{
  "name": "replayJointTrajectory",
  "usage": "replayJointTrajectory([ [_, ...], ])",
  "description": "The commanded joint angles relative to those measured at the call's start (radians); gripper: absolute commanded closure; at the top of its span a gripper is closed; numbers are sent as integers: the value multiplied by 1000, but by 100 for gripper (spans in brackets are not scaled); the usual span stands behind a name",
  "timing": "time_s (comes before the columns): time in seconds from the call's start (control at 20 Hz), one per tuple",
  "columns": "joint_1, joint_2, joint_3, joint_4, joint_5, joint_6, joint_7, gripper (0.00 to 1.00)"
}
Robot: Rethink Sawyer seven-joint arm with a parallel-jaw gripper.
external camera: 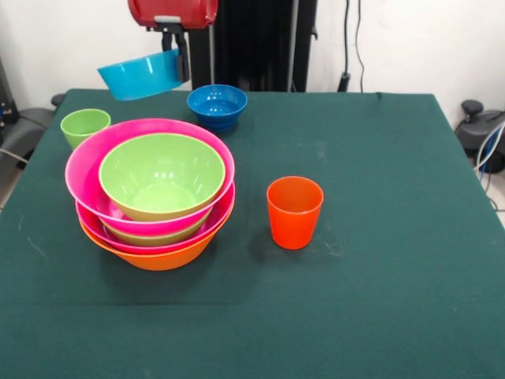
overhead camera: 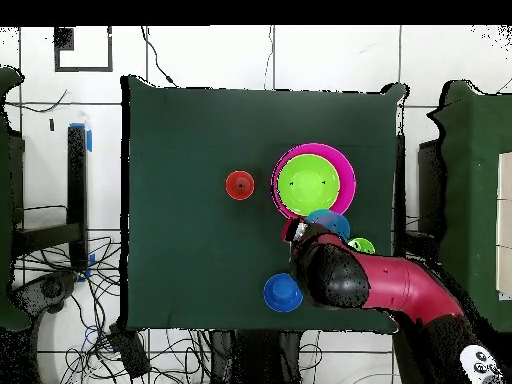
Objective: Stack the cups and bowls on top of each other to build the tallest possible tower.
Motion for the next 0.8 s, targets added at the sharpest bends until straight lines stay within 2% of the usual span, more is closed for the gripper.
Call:
replayJointTrajectory([
  [0.05,15,-7,112,-48,54,220,-101,100],
  [0.3,12,3,135,-86,54,258,-100,100],
  [0.8,21,102,167,-243,19,295,-132,100],
])
